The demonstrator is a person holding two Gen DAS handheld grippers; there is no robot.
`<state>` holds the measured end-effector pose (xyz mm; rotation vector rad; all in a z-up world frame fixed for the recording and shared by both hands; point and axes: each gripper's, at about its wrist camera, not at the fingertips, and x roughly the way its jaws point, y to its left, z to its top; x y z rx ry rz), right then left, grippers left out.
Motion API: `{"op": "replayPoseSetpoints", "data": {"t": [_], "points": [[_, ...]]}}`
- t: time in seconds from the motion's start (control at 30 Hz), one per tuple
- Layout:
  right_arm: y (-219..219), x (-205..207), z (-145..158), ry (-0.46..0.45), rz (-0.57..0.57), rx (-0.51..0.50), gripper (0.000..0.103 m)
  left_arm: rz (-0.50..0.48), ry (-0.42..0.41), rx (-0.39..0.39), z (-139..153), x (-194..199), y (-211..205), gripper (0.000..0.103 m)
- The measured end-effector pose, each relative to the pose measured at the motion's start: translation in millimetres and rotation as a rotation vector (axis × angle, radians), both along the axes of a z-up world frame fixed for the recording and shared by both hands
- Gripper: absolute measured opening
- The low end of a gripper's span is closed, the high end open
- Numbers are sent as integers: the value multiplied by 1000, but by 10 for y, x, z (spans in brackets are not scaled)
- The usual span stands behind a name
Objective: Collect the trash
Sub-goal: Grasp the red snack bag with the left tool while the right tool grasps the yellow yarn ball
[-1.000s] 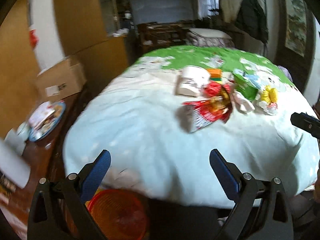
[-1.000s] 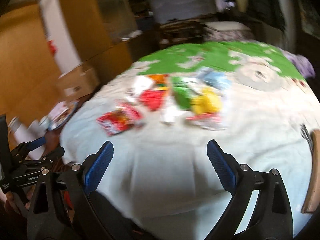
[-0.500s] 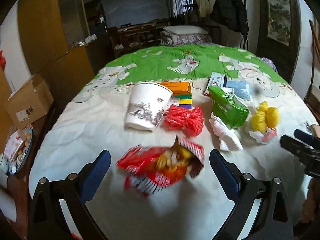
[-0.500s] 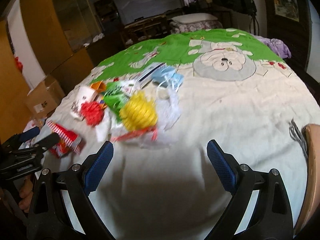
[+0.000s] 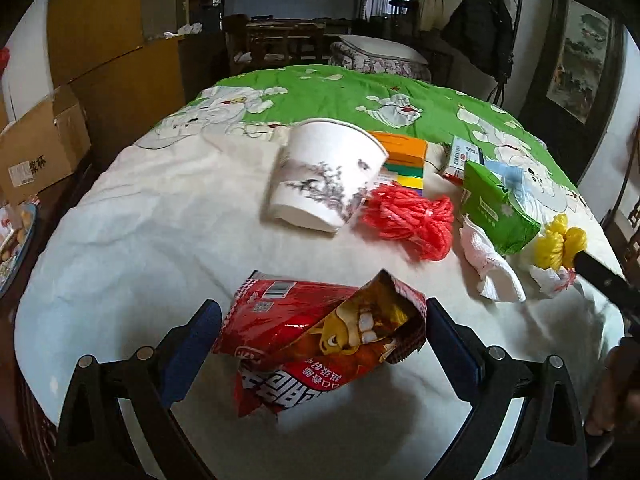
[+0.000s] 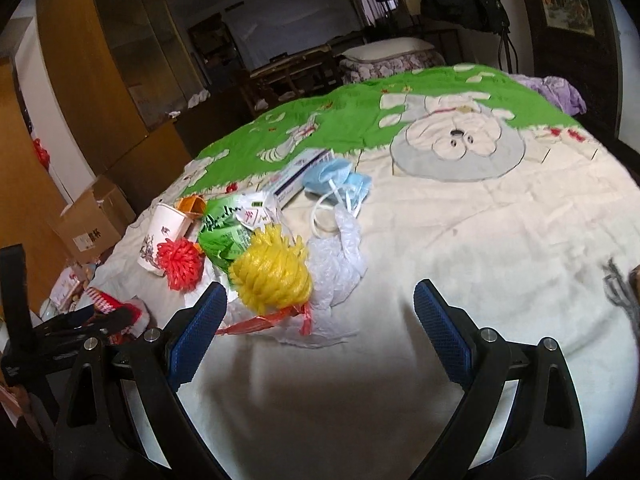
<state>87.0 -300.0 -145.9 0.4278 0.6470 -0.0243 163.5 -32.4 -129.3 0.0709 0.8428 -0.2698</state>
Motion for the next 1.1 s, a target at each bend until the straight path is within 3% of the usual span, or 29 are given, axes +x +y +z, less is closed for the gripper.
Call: {"op": "replayPoseSetpoints", "data": {"t": [0.13,0.4,0.73,0.87,1.03,1.07,1.1], "points": [[33,-4,-9,-9,11,-8,91,10,-26,-2,86,-100,92,98],[21,-8,-36,-8,12,16,91,39,108,53,-295,50,38,97],[41,19,-34,-4,27,10,91,70,-8,-39,87,-126,128,97],[79,89,-11,1,35,26,91,48,15,-13,51,-120,20,97],[118,105,154,-74,15,-6,91,60,18,7,31,-134,22,97],[159,128,181,-80,24,-36,90,64,16,9,32,-121,39,97],[188,154,187,-76,33,-56,82,70,15,10,32,-111,51,97]]}}
